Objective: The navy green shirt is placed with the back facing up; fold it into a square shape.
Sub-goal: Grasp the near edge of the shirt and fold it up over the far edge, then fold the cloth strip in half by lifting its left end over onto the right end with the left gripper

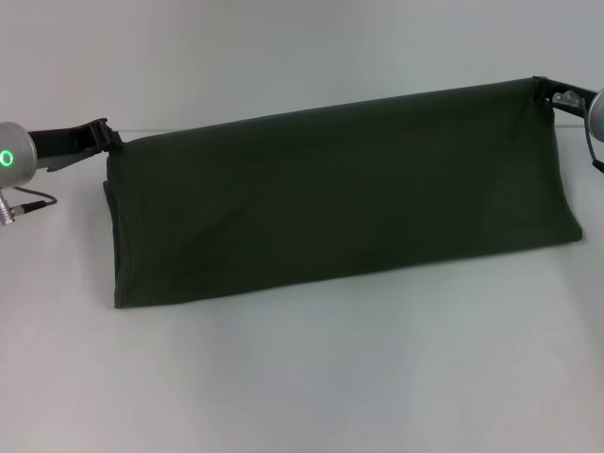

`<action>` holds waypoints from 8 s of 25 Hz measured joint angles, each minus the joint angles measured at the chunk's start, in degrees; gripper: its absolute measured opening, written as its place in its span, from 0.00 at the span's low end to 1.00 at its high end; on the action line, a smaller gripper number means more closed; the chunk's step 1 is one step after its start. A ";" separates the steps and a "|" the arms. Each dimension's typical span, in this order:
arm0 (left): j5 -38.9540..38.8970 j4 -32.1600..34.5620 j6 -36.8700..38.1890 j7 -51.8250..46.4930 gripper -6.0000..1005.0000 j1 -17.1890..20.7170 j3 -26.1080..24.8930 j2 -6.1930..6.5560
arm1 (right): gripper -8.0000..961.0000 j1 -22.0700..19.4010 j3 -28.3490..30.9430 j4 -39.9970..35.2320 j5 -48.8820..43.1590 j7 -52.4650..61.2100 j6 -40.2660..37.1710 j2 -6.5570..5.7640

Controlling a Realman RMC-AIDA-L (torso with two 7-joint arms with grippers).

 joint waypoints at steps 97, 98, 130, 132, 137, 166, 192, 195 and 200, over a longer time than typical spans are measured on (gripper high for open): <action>-21.61 -9.60 22.67 -17.66 0.94 20.01 2.09 0.51 | 0.97 -25.02 9.90 -6.81 18.16 -3.48 -61.24 -6.18; -21.62 -9.73 22.40 -17.67 0.94 19.84 2.08 0.50 | 0.97 -25.08 9.95 -6.81 18.19 -3.48 -61.31 -6.18; -24.76 -11.97 18.14 -8.43 0.92 15.26 3.15 -0.17 | 0.97 -25.38 11.91 -6.82 18.36 -3.29 -62.24 -6.15; -24.77 -11.85 17.68 -8.36 0.92 14.56 3.49 -0.12 | 0.97 -25.45 11.91 -6.82 18.36 -3.29 -62.27 -6.17; -24.87 -9.28 22.96 -7.82 0.91 15.11 3.36 -0.15 | 0.97 -25.65 11.95 -6.82 18.36 -3.30 -62.31 -6.18; -21.01 -9.54 15.91 -10.38 0.83 13.70 5.01 -0.11 | 0.97 -25.72 13.44 -6.73 18.42 -2.83 -62.17 -6.06; -20.86 -4.18 16.55 -3.15 0.06 16.86 4.21 2.42 | 0.97 -25.89 15.55 -6.53 18.38 -2.60 -62.03 -6.10; -20.64 -4.32 15.92 -3.39 0.05 17.26 3.71 3.34 | 0.97 -25.83 15.64 -6.06 18.38 -2.53 -61.91 -6.31; -20.21 -3.76 14.86 -3.51 0.05 19.96 0.52 5.35 | 0.97 -25.93 15.91 -5.82 18.38 -2.30 -61.43 -6.45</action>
